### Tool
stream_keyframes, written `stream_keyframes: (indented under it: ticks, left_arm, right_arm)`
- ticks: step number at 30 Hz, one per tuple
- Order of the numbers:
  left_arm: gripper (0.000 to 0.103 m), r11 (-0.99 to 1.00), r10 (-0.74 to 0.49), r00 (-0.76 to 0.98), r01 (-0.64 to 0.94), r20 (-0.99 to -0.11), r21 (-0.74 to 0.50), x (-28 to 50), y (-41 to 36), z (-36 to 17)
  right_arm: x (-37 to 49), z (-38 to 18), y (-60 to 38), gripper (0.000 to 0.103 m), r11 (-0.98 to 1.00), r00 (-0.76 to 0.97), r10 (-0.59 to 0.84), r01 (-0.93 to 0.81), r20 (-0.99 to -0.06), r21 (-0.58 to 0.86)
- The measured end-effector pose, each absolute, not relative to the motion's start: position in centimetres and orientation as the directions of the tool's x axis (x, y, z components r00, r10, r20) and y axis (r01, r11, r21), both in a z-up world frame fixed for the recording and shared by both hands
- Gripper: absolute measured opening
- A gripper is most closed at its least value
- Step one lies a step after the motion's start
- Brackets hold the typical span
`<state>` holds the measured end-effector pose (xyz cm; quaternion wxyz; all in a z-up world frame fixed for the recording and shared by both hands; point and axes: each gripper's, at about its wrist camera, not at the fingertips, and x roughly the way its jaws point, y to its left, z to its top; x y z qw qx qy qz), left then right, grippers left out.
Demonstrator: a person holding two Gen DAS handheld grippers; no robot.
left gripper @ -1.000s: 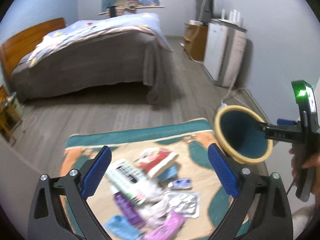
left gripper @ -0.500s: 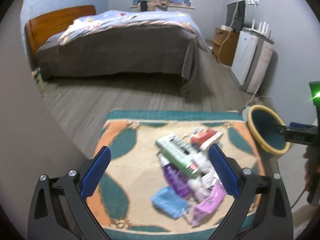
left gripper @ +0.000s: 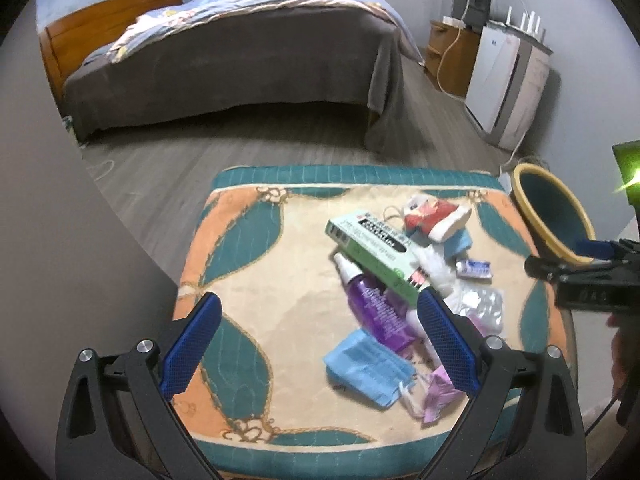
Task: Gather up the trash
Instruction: 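Grasp the pink packet with the right tool while the left tool grasps the blue mask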
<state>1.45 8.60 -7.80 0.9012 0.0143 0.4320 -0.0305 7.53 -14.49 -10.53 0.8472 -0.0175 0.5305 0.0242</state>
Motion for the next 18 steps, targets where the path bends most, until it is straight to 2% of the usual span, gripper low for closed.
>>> stream_keyframes:
  ticks: [5, 14, 16, 18]
  left_arm:
    - [0.097, 0.997, -0.052, 0.602, 0.083, -0.797, -0.003, 1.6, 9.1, -8.8]
    - [0.097, 0.993, -0.043, 0.562, 0.118, -0.826, 0.029, 1.5, 9.6, -10.2]
    - [0.097, 0.991, -0.044, 0.555, 0.132, -0.831, 0.036, 1.5, 9.5, -10.5]
    - [0.097, 0.988, -0.044, 0.543, 0.148, -0.839, 0.044, 1.4, 9.2, -10.9]
  right_arm:
    - [6.9, -12.3, -13.5, 0.097, 0.998, 0.402, 0.013, -0.065, -0.916, -0.014]
    - [5.8, -15.3, -12.1, 0.097, 0.996, 0.320, 0.088, -0.034, -0.943, 0.081]
    - [5.6, -15.8, -11.5, 0.092, 0.993, 0.276, 0.120, -0.048, -0.954, 0.111]
    - [5.4, -16.3, -10.8, 0.080, 0.992, 0.251, 0.120, -0.072, -0.960, 0.105]
